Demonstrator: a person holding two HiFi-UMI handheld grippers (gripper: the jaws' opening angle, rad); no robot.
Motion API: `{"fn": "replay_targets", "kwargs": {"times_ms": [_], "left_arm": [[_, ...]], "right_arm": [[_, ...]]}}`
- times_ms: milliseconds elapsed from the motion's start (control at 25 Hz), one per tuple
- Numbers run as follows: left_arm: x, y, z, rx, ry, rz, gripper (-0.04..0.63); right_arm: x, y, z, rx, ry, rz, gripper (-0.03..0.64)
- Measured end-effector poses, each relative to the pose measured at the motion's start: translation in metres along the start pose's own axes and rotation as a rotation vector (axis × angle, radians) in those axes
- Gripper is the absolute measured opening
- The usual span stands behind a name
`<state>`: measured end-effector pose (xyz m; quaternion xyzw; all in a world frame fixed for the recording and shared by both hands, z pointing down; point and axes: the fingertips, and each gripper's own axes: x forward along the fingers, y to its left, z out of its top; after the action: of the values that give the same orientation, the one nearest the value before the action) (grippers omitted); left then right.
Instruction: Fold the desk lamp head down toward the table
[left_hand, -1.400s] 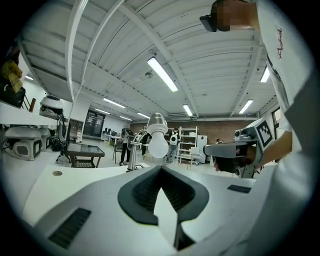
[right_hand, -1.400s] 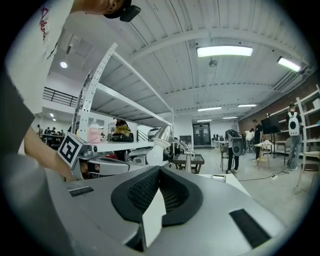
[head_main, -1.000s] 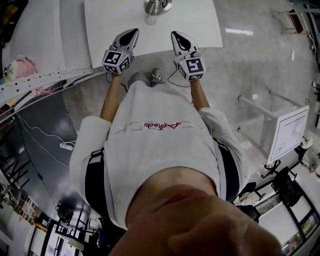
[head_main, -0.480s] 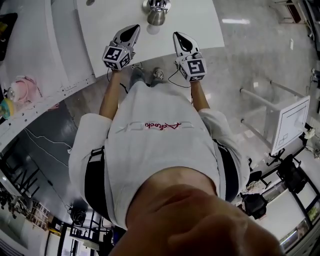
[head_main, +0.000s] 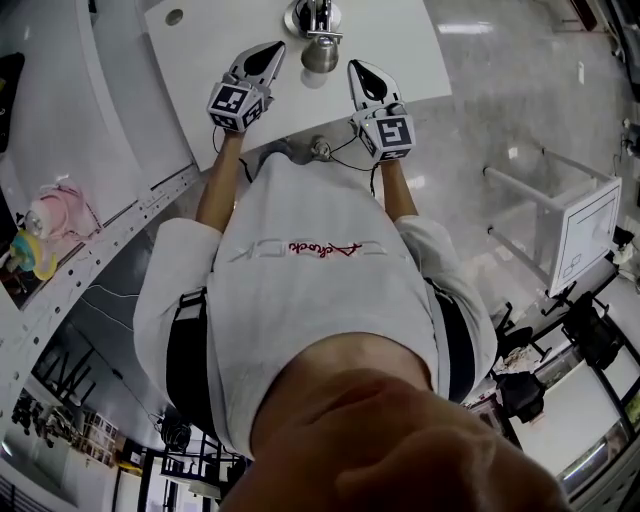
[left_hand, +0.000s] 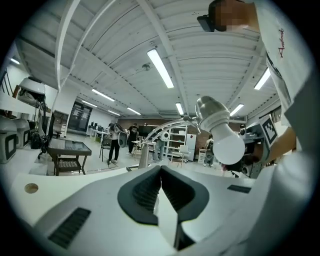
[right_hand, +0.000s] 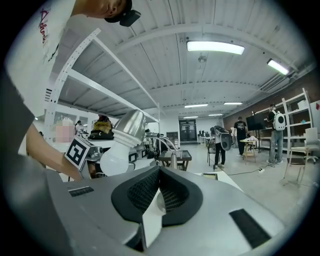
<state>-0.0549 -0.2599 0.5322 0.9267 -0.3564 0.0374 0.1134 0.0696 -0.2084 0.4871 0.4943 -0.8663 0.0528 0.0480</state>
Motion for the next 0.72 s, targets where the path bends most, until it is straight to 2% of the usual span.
{"fn": "replay_targets", "kwargs": {"times_ms": [40, 120, 200, 520, 720], "left_arm": [[0.005, -0.003, -0.003, 0.008, 0.01, -0.013, 0.04], [0.01, -0.008, -0.008, 0.008, 0.039, -0.052, 0.199], [0.012, -0.01, -0.013, 0.003, 0.065, -0.079, 0.253], [0.021, 0.007, -0.027, -0.04, 0.066, -0.051, 0.253], [0.046, 0.021, -0.03, -0.033, 0.07, -0.067, 0.253]], "right_arm": [[0.0, -0.003, -0.002, 0.003, 0.005, -0.002, 0.02], [0.0, -0.004, -0.004, 0.008, 0.017, -0.002, 0.02], [0.002, -0.003, -0.005, 0.015, 0.028, 0.0, 0.02], [0.002, -0.001, -0.027, 0.051, 0.076, 0.009, 0.02], [0.002, -0.002, -0.035, 0.065, 0.089, 0.014, 0.02]]}}
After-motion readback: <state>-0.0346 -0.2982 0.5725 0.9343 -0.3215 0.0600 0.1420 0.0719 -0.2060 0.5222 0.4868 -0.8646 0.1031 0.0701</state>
